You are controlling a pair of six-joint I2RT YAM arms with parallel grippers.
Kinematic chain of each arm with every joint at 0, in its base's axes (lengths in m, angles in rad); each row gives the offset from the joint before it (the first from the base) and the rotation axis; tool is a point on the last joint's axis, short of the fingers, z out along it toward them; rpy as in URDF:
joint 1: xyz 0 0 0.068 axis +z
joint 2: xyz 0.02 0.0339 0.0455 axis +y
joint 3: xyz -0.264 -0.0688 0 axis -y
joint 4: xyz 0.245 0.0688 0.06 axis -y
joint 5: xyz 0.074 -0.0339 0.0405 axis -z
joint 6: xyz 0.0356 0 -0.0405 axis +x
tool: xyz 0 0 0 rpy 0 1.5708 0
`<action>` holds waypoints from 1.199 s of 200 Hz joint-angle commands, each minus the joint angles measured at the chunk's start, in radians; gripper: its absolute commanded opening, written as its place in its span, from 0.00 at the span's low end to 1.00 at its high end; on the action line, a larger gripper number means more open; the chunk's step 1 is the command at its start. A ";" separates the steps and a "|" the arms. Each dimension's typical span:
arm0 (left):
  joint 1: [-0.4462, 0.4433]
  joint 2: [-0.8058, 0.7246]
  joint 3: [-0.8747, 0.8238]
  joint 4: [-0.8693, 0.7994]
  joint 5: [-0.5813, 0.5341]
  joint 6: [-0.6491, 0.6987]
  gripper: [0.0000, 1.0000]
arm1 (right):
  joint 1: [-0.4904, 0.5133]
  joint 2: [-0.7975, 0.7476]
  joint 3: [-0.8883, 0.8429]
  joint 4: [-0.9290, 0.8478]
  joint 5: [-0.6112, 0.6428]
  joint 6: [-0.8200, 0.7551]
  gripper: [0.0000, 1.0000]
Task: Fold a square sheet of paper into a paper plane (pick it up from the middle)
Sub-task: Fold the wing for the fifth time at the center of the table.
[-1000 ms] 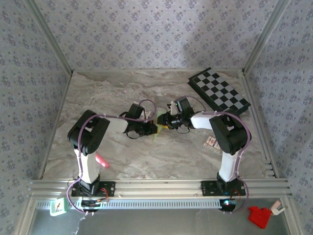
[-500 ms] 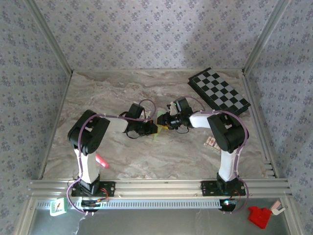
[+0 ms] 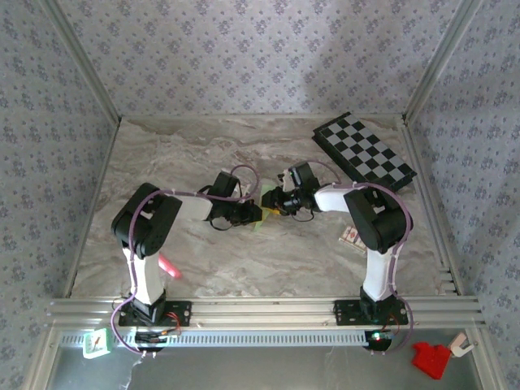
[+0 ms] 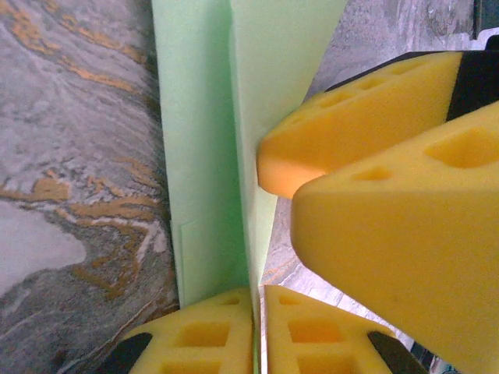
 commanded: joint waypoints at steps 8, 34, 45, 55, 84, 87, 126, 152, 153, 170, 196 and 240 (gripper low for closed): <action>-0.002 -0.028 -0.040 -0.079 -0.032 -0.009 0.13 | 0.004 0.024 0.025 -0.039 0.027 -0.014 0.38; -0.001 -0.047 -0.052 -0.083 -0.030 -0.015 0.14 | 0.004 0.026 0.028 -0.044 0.025 -0.015 0.38; -0.002 -0.058 -0.056 -0.089 -0.028 -0.016 0.15 | 0.003 0.026 0.030 -0.048 0.025 -0.016 0.38; -0.002 -0.069 -0.060 -0.094 -0.030 -0.017 0.15 | 0.003 0.026 0.030 -0.050 0.025 -0.018 0.38; -0.001 -0.086 -0.072 -0.104 -0.026 -0.025 0.15 | 0.005 0.030 0.033 -0.056 0.025 -0.018 0.38; -0.002 -0.086 -0.073 -0.105 -0.026 -0.026 0.15 | 0.005 0.031 0.034 -0.058 0.025 -0.017 0.38; -0.002 -0.088 -0.083 -0.113 -0.024 -0.028 0.15 | 0.008 0.033 0.038 -0.071 0.028 -0.022 0.38; -0.002 -0.109 -0.078 -0.108 -0.013 -0.036 0.16 | 0.010 0.034 0.039 -0.074 0.028 -0.024 0.38; -0.002 -0.110 -0.077 -0.108 -0.012 -0.036 0.16 | 0.011 0.034 0.039 -0.075 0.029 -0.025 0.38; -0.002 -0.136 -0.070 -0.101 -0.006 -0.046 0.18 | 0.012 0.032 0.040 -0.077 0.027 -0.024 0.38; -0.002 -0.157 -0.063 -0.111 -0.010 -0.047 0.18 | 0.012 0.033 0.042 -0.081 0.027 -0.026 0.38; -0.002 -0.140 -0.063 -0.112 -0.011 -0.051 0.17 | 0.014 0.037 0.046 -0.087 0.027 -0.026 0.37</action>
